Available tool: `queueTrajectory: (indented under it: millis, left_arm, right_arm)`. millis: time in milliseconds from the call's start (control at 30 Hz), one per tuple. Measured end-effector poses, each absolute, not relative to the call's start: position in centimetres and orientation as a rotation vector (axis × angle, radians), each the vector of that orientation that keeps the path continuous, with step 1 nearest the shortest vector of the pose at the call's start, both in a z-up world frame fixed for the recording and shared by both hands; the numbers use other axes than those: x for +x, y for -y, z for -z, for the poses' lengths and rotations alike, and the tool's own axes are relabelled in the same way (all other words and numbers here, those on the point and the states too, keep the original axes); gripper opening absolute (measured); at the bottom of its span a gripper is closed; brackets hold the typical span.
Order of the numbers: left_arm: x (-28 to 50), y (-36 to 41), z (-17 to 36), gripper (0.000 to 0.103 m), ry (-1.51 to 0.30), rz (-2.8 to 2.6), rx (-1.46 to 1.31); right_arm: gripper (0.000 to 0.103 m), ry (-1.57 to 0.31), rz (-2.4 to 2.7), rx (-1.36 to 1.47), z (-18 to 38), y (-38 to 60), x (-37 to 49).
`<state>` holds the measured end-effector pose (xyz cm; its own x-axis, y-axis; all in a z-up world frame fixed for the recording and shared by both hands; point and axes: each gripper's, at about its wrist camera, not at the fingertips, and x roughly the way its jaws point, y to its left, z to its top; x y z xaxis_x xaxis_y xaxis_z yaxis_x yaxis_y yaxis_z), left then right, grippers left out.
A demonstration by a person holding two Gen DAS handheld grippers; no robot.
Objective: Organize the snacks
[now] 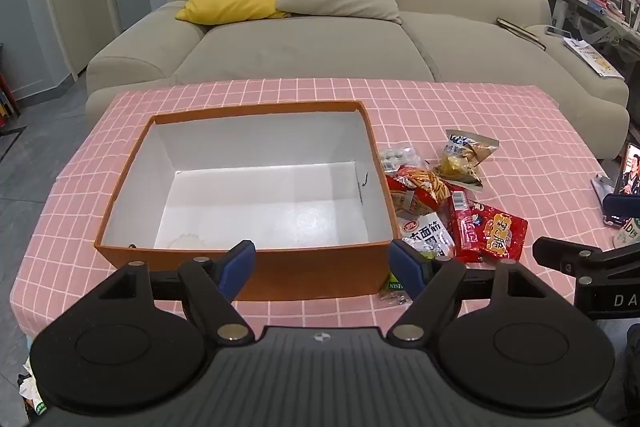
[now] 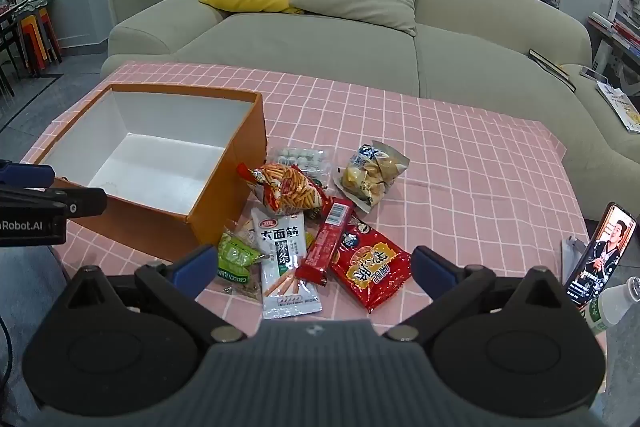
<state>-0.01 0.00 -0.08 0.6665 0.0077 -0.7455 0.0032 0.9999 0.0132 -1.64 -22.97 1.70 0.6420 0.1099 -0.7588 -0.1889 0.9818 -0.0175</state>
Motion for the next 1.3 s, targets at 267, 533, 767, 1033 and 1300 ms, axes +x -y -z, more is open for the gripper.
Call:
queueTrajectory:
  millis: [267, 533, 767, 1033, 1300]
  left_arm:
    - [-0.13, 0.02, 0.06, 0.089, -0.858, -0.005, 0.014]
    - [-0.20, -0.23, 0.10, 0.089, -0.864, -0.003, 0.015]
    - [-0.16, -0.25, 0.10, 0.089, -0.867, -0.004, 0.021]
    - [-0.28, -0.41, 0.03, 0.089, -0.875, -0.010, 0.024]
    - [-0.24, -0.53, 0.13, 0.089, -0.882, -0.014, 0.028]
  right_arm:
    - [0.099, -0.865, -0.169, -0.097, -1.68, 22.98, -1.59]
    - [0.099, -0.868, -0.164, -0.093, -1.52, 22.88, -1.63]
    - [0.099, -0.870, -0.163, -0.095, -1.40, 22.79, -1.53]
    - [0.099, -0.870, -0.166, -0.098, -1.54, 22.63, -1.54]
    - [0.099, -0.871, -0.168, -0.100, -1.36, 22.51, -1.65]
